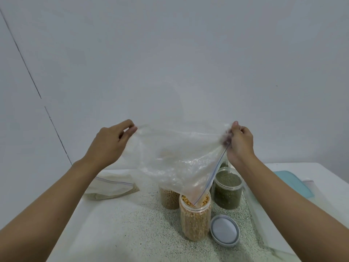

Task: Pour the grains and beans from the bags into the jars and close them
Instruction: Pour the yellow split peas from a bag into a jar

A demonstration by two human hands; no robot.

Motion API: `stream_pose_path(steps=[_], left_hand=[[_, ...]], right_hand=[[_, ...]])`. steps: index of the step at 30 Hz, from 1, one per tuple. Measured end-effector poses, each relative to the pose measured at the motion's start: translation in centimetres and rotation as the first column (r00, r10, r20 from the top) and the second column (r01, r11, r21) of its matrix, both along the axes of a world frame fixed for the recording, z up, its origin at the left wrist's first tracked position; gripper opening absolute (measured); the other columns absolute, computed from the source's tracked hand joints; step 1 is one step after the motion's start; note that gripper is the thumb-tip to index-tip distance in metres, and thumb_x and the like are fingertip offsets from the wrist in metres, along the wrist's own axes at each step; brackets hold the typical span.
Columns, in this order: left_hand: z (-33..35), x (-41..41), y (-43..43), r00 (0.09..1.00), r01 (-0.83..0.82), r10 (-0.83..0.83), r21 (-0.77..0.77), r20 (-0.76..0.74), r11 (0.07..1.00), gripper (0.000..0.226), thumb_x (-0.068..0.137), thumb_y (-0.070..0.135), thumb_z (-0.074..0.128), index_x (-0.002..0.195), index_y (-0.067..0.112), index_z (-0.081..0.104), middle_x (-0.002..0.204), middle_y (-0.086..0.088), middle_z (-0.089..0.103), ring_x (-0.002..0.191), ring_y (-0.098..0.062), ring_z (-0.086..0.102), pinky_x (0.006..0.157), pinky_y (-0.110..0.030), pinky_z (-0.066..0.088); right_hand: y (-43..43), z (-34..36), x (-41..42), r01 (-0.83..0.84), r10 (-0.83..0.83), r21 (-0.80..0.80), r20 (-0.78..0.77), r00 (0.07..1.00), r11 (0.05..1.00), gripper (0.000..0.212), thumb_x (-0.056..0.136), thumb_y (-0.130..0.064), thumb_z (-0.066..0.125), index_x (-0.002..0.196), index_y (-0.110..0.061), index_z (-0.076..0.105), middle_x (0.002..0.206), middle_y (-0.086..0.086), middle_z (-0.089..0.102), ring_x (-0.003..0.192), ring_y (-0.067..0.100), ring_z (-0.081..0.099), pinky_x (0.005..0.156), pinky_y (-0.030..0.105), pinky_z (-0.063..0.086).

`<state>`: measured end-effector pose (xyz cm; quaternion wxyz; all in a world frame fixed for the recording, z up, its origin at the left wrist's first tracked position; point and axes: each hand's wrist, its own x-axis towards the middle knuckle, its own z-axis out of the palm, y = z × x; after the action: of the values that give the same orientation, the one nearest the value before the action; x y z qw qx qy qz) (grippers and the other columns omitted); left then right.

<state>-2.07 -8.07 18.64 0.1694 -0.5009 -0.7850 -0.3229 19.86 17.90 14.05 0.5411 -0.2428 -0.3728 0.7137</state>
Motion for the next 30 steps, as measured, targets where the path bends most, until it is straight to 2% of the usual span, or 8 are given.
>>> stream_pose_path(steps=[4,8,11,15,18,21,24,30], left_hand=[[-2.6,-0.5,-0.6,0.964,-0.007,-0.004,0.041,0.265,0.999,0.028,0.099,0.048,0.057,0.086,0.024,0.061,0.048,-0.001,0.038,0.046,-0.012,0.031,0.053,-0.028,0.032],[-5.8,-0.6,-1.2,0.904,-0.034,-0.016,0.109,0.427,0.993,0.024,0.091,0.043,0.071,0.086,0.019,0.066,0.048,0.005,0.040,0.045,-0.010,0.033,0.054,-0.026,0.032],[-8.2,-0.6,-1.3,0.869,-0.050,-0.030,0.149,0.494,0.988,0.019,0.090,0.037,0.073,0.083,0.020,0.068,0.052,0.006,0.046,0.047,-0.007,0.038,0.057,-0.026,0.034],[-10.2,-0.4,-0.9,0.799,-0.026,-0.058,0.130,0.598,0.991,0.019,0.097,0.036,0.066,0.080,0.027,0.063,0.057,0.006,0.047,0.050,-0.007,0.041,0.048,-0.024,0.037],[-11.3,-0.5,-0.5,0.810,-0.008,-0.024,0.051,0.586,0.999,0.017,0.095,0.040,0.066,0.084,0.029,0.061,0.056,0.006,0.048,0.047,-0.011,0.037,0.050,-0.023,0.035],[-12.2,-1.0,-0.4,0.862,-0.057,0.056,-0.015,0.503,0.998,0.017,0.096,0.041,0.065,0.086,0.027,0.063,0.055,0.005,0.052,0.044,-0.008,0.040,0.056,-0.028,0.040],[-12.6,-1.3,-0.3,0.884,-0.050,0.089,-0.095,0.459,0.994,0.016,0.099,0.031,0.064,0.084,0.029,0.064,0.066,-0.001,0.064,0.054,-0.014,0.052,0.057,-0.029,0.044],[-12.4,-1.1,-1.0,0.897,-0.113,0.123,-0.049,0.425,0.992,0.017,0.101,0.032,0.060,0.087,0.024,0.061,0.071,-0.003,0.060,0.056,-0.016,0.049,0.057,-0.028,0.038]], right_hand=[[-0.3,1.3,0.7,-0.087,0.088,0.081,-0.003,0.996,0.993,0.018,0.104,-0.020,0.058,0.090,-0.013,0.049,0.072,0.001,0.060,0.054,0.011,0.051,0.052,0.024,0.049],[-0.4,1.7,1.3,-0.128,0.120,0.152,0.056,0.991,0.980,0.011,0.100,-0.010,0.062,0.106,-0.005,0.054,0.082,0.004,0.063,0.061,0.011,0.059,0.057,0.023,0.053],[-0.7,1.8,1.5,-0.142,0.118,0.232,0.114,0.986,0.962,0.010,0.101,-0.012,0.062,0.105,-0.008,0.054,0.087,0.005,0.066,0.068,0.013,0.062,0.062,0.024,0.056],[-1.4,2.9,1.8,-0.245,0.198,0.329,0.169,0.965,0.912,0.018,0.098,-0.017,0.066,0.110,-0.013,0.053,0.097,0.007,0.070,0.077,0.018,0.067,0.072,0.036,0.060],[-2.0,3.9,1.8,-0.397,0.355,0.325,0.184,0.917,0.858,0.033,0.096,-0.012,0.068,0.123,-0.020,0.051,0.109,0.016,0.069,0.091,0.028,0.070,0.083,0.047,0.061],[-2.8,4.8,1.4,-0.451,0.427,0.340,0.146,0.892,0.825,0.037,0.097,-0.005,0.065,0.126,-0.019,0.049,0.109,0.018,0.069,0.091,0.030,0.069,0.083,0.047,0.061],[-3.2,5.4,0.9,-0.444,0.405,0.395,0.184,0.896,0.804,0.034,0.099,-0.004,0.062,0.129,-0.015,0.048,0.108,0.019,0.070,0.086,0.027,0.069,0.081,0.046,0.062],[-3.4,5.0,0.0,-0.375,0.305,0.420,0.227,0.925,0.826,0.024,0.101,-0.002,0.057,0.122,-0.013,0.050,0.094,0.013,0.072,0.079,0.024,0.068,0.069,0.037,0.062]])
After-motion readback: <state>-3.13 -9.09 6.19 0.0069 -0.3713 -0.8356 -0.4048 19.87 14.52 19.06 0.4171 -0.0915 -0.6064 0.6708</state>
